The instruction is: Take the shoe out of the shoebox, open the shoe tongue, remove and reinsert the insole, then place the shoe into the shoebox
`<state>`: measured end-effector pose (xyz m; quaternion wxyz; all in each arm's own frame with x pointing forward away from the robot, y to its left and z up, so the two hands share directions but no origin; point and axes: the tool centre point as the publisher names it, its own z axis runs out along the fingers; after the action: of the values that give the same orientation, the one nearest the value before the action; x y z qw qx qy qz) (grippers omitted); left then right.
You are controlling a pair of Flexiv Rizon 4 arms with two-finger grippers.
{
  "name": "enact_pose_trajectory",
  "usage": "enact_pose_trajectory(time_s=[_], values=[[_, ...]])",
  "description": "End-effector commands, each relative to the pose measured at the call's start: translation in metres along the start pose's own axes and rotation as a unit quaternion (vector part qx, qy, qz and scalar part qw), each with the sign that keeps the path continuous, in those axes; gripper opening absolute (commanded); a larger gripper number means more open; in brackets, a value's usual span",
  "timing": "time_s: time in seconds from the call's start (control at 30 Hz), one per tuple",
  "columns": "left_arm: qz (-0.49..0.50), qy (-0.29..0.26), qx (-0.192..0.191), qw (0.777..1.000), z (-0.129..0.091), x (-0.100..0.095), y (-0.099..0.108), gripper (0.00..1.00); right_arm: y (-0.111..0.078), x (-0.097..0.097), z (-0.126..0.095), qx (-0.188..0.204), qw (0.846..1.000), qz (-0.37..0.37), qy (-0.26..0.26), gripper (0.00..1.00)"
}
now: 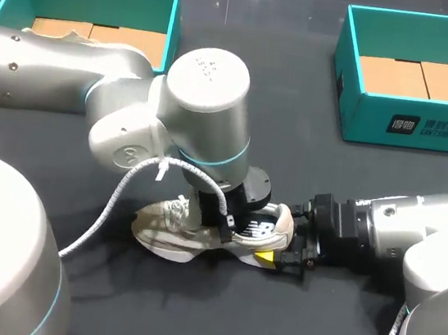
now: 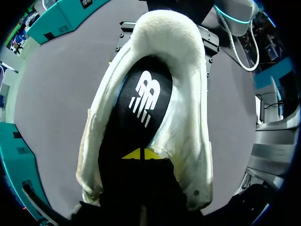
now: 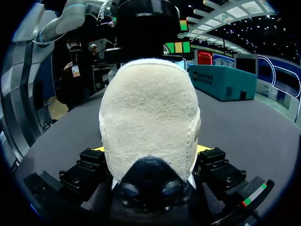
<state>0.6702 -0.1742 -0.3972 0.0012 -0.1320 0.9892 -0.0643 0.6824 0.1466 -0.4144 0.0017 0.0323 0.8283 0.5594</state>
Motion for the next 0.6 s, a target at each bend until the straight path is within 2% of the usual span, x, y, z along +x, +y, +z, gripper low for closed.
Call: enact_pose_trajectory(time_s=[0.03,0.2,0.43,0.6], values=[[0.002,0.000,0.016,1.000,-0.007,-0.003,0.009,0.00,0.001,0.004,0.000,0.003,1.000,0.000,0.000,0.00],[0.003,0.006,0.024,1.000,-0.010,0.000,0.008,0.00,0.001,0.004,0.000,0.003,1.000,0.000,0.000,0.00],[0.023,0.054,0.070,0.996,-0.025,0.009,0.011,0.00,0.001,0.004,0.000,0.003,1.000,0.000,0.000,0.00],[0.029,0.030,0.062,0.997,-0.027,0.014,0.005,0.00,0.001,0.004,0.000,0.003,1.000,0.000,0.000,0.00]])
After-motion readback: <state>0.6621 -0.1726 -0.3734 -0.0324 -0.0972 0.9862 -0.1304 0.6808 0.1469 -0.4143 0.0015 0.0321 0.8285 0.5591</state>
